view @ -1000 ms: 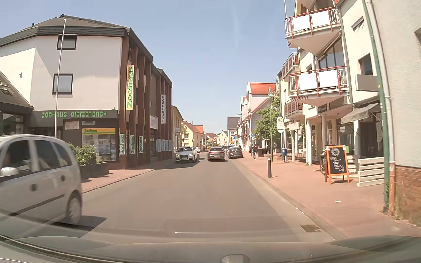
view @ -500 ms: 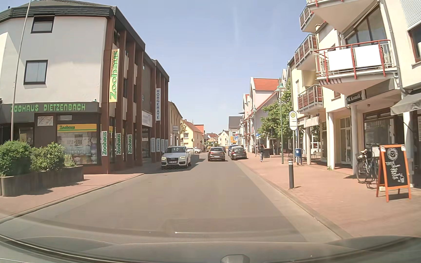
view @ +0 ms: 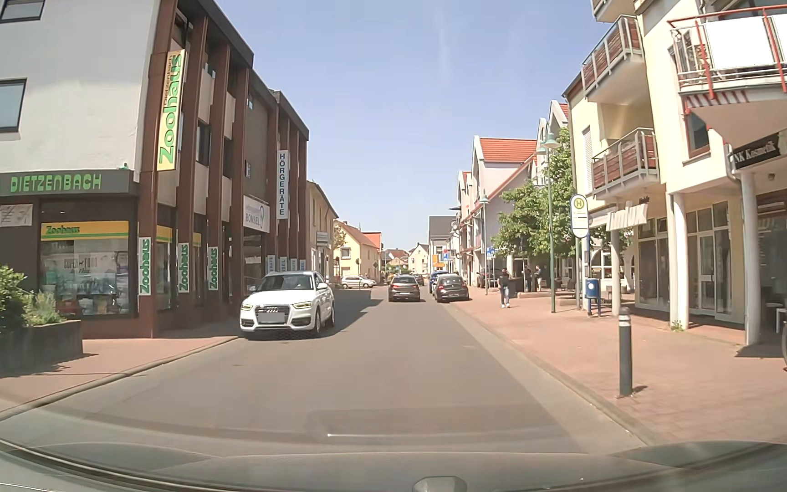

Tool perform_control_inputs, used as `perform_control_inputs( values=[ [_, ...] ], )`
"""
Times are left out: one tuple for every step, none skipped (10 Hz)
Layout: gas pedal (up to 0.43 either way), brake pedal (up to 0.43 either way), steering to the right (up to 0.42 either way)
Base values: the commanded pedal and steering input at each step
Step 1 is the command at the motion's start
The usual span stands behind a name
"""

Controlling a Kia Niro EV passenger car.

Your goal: Follow the waypoints while adhering to traffic rules and regulations

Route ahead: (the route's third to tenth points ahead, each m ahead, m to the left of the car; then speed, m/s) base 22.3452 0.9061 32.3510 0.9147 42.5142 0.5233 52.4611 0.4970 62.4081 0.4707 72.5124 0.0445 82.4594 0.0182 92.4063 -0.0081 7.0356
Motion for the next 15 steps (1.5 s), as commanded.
perform_control_inputs(
  values=[
    [0.000,0.000,0.003],
    [0.000,0.000,0.003],
    [0.000,0.000,0.003],
    [0.000,0.000,0.003],
    [0.000,0.000,0.003],
    [0.000,0.000,0.004],
    [0.000,0.000,0.003],
    [0.000,0.000,0.003],
    [0.000,0.000,0.003],
    [0.000,0.000,0.003],
    [0.000,0.000,0.003],
    [0.000,0.000,0.003],
    [0.000,0.000,0.003],
    [0.000,0.000,0.003],
    [0.000,0.000,0.002]
  ],
)
